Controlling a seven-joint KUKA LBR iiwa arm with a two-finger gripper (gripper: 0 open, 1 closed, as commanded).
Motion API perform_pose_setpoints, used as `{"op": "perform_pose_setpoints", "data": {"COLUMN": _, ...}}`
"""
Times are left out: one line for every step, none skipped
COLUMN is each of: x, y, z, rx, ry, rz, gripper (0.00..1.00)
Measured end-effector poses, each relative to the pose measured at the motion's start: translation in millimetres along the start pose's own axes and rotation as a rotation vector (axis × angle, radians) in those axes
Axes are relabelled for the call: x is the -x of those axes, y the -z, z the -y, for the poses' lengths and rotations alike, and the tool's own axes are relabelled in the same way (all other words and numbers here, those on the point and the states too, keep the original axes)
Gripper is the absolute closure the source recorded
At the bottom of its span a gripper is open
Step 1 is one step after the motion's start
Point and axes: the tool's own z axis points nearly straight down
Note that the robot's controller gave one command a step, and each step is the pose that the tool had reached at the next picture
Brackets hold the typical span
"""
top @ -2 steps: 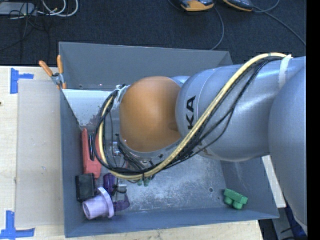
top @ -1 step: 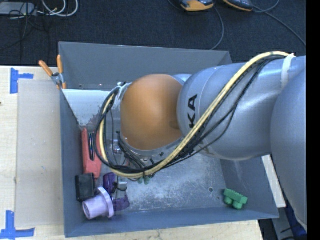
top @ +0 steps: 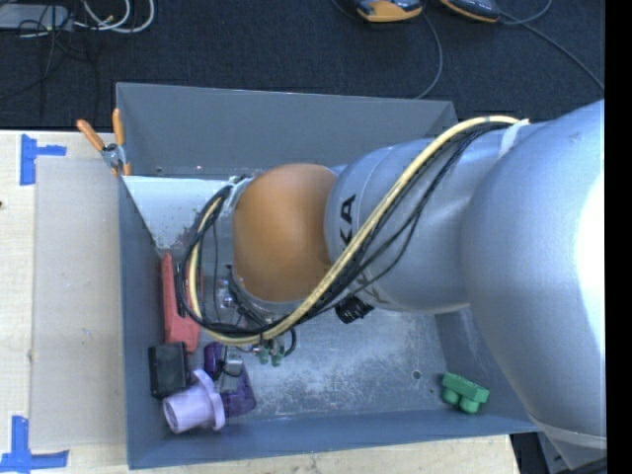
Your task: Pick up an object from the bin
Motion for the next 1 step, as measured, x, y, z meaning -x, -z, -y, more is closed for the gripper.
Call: {"op": "perform_pose_setpoints", "data": {"x": -7.8, "y": -27.9, "z": -14.9, "rx": 0.001, "ry": -0.28, "rz": 0.004, "gripper": 0.0}}
